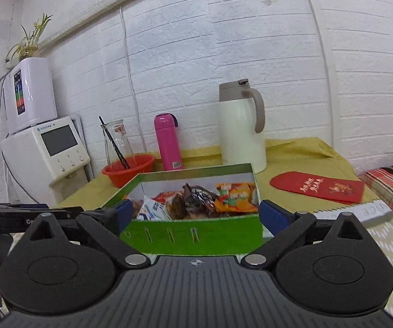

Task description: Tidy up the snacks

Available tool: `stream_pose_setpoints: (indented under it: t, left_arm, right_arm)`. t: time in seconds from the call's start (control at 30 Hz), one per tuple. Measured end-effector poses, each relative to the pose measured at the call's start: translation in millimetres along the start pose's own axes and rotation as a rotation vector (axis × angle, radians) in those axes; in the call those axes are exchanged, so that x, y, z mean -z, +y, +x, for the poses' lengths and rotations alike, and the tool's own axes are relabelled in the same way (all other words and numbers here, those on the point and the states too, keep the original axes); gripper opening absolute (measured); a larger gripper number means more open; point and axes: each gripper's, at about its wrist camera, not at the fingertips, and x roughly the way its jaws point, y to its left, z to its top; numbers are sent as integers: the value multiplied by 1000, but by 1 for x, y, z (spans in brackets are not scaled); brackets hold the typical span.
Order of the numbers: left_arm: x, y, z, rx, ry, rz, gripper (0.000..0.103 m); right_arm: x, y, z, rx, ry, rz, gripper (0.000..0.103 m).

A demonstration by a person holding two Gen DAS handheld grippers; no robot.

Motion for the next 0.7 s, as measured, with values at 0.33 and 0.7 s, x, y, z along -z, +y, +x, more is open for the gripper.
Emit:
stream_pose_setpoints:
  t: [0.33, 0.7]
  left_arm:
    - [38, 6, -119, -28, -60, -52, 102]
    - [52, 2, -185, -34, -164, -44, 102]
  right_arm:
    - [19, 17, -80, 129, 13, 174, 103]
    - [39, 68, -115, 126, 32, -12, 103]
